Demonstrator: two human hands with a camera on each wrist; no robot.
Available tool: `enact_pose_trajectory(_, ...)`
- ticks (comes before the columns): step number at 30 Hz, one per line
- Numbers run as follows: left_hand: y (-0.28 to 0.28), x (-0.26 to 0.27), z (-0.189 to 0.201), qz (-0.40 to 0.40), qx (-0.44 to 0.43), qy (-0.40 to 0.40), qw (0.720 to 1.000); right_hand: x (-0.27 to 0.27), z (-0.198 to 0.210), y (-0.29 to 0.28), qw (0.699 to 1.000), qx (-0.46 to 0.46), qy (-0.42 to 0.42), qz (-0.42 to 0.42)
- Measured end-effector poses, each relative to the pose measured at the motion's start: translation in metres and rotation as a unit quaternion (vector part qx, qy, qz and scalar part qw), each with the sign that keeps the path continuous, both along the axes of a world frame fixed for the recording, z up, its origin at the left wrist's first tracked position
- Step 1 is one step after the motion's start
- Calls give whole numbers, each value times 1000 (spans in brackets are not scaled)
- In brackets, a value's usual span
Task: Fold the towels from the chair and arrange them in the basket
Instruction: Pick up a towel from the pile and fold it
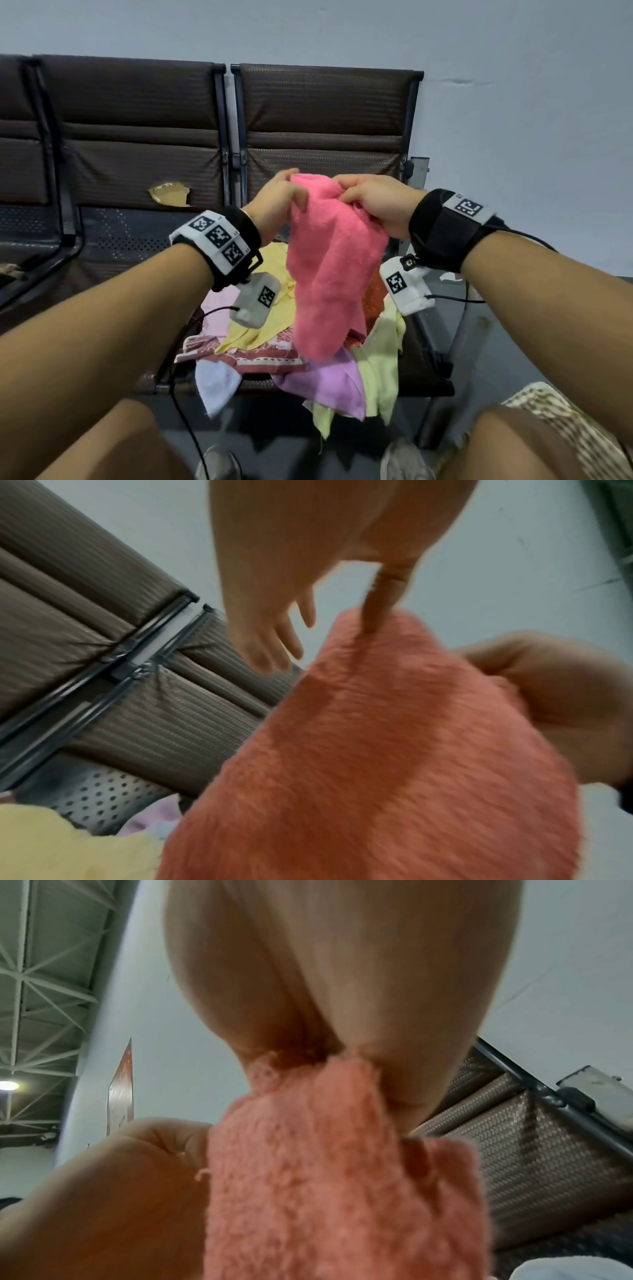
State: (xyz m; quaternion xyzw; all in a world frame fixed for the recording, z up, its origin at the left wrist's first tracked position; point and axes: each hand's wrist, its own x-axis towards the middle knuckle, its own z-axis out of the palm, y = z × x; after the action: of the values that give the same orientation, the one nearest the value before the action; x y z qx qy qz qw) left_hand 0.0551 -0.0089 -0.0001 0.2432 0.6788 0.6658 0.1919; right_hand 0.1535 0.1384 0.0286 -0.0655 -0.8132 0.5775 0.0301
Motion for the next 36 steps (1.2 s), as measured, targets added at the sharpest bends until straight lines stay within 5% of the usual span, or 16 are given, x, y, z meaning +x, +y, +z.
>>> enact_pose_trajectory(3, -8, -11, 1, -122, -27, -34, 992, 0, 4, 12, 1000, 17, 17, -18)
enact_pose_trajectory(5, -6, -19, 4, -90, -3, -22, 996, -1, 8, 32, 988, 149, -13, -30)
enact_pose_trajectory(8, 8, -39, 6, 12, -66, 93, 993, -8, 11, 59, 925, 369, -58, -68)
enact_pose_trajectory(14, 43, -64, 28, 144, -59, 223, 962, -36, 16, 74, 913, 331, 91, -221)
enact_pose_trajectory(21, 29, -76, 33, 75, 47, 176, 980, -38, 5, 75, 906, 310, 197, -209)
enact_pose_trajectory(25, 3, -67, -38, 32, -64, 141, 987, -22, -54, 71, 917, 354, 123, -137)
enact_pose_trajectory(30, -25, -38, -129, -93, -256, 109, 956, 1, -135, 58, 914, 383, -108, 80)
enact_pose_trajectory(36, -37, -18, -165, -248, -390, -10, 887, 10, -203, 64, 925, 180, -299, 147)
